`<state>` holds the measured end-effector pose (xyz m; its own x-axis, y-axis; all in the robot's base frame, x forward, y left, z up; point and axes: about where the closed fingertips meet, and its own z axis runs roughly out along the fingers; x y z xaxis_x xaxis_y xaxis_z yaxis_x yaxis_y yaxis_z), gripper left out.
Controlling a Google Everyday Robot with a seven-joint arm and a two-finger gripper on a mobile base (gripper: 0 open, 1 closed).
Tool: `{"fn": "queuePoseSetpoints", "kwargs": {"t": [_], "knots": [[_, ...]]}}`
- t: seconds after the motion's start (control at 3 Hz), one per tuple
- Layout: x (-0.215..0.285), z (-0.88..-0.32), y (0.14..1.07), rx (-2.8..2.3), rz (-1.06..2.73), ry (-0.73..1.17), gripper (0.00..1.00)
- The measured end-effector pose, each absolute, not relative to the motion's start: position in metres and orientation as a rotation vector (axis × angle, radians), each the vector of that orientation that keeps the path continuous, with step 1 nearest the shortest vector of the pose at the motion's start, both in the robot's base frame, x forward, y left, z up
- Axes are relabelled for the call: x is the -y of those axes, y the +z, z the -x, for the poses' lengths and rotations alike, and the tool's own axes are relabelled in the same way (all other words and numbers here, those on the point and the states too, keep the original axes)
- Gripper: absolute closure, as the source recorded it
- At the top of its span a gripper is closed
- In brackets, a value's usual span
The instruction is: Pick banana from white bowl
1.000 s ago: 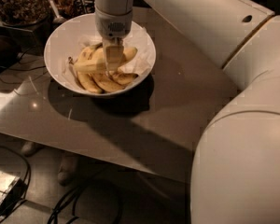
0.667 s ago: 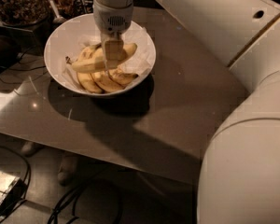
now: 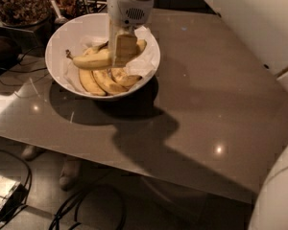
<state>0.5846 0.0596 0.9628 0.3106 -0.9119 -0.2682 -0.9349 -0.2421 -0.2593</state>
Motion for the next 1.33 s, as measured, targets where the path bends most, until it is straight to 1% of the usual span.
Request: {"fn": "queuePoseSetpoints", "kwargs": {"t": [0.67, 1.0, 1.33], "knots": [[-0.039, -0.552, 0.977, -1.562, 2.119, 0.187, 1.0], [-0.017, -0.511, 0.987, -1.569, 2.054, 0.232, 1.0], [-0.015, -0.509, 0.987, -1.573, 2.051, 0.234, 1.0]]}}
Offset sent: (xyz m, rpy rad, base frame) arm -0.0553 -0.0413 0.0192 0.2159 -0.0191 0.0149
